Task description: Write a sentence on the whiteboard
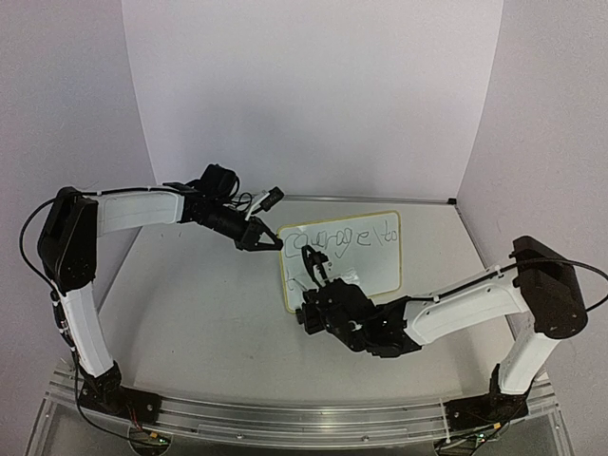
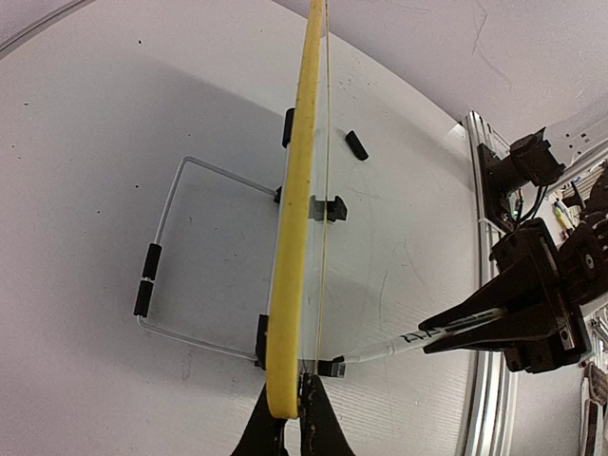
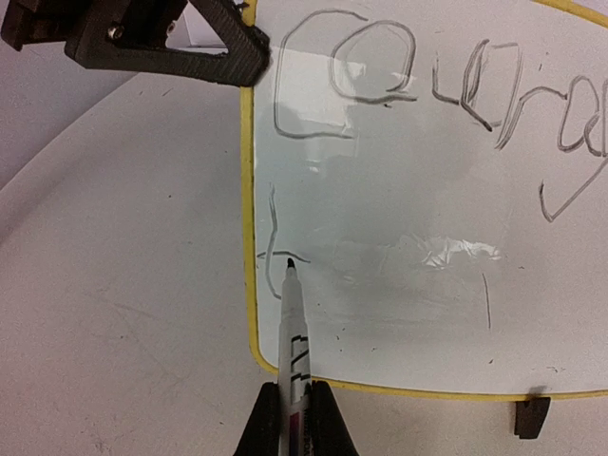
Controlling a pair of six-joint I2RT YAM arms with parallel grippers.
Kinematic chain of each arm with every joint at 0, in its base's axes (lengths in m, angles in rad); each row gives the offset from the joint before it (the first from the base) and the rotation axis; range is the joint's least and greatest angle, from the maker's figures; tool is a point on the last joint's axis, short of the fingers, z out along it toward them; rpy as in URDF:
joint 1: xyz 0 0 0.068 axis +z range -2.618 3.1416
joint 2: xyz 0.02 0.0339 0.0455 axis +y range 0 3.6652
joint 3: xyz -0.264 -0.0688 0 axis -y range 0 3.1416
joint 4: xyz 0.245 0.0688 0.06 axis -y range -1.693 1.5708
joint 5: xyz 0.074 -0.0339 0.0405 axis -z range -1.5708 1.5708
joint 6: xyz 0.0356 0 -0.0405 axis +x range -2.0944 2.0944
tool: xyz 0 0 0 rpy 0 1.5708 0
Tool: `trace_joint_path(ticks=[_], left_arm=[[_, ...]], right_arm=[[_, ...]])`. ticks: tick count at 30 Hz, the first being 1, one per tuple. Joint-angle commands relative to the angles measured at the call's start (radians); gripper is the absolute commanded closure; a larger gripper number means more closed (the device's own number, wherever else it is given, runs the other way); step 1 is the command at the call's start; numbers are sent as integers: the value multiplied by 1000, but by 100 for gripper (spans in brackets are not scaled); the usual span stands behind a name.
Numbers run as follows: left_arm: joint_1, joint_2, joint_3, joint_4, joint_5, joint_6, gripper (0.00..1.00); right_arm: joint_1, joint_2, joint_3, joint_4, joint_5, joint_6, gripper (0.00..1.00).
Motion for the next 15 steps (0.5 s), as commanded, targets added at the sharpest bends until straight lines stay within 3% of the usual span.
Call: trace_joint_path(ticks=[1, 15], left_arm=[[-1, -23, -1, 4, -118, 76, 100], [-1, -23, -1, 4, -116, 74, 100]], right_arm=[[-2, -30, 17, 51, 12, -36, 100], [-9, 46, 97, -15, 62, -48, 100]])
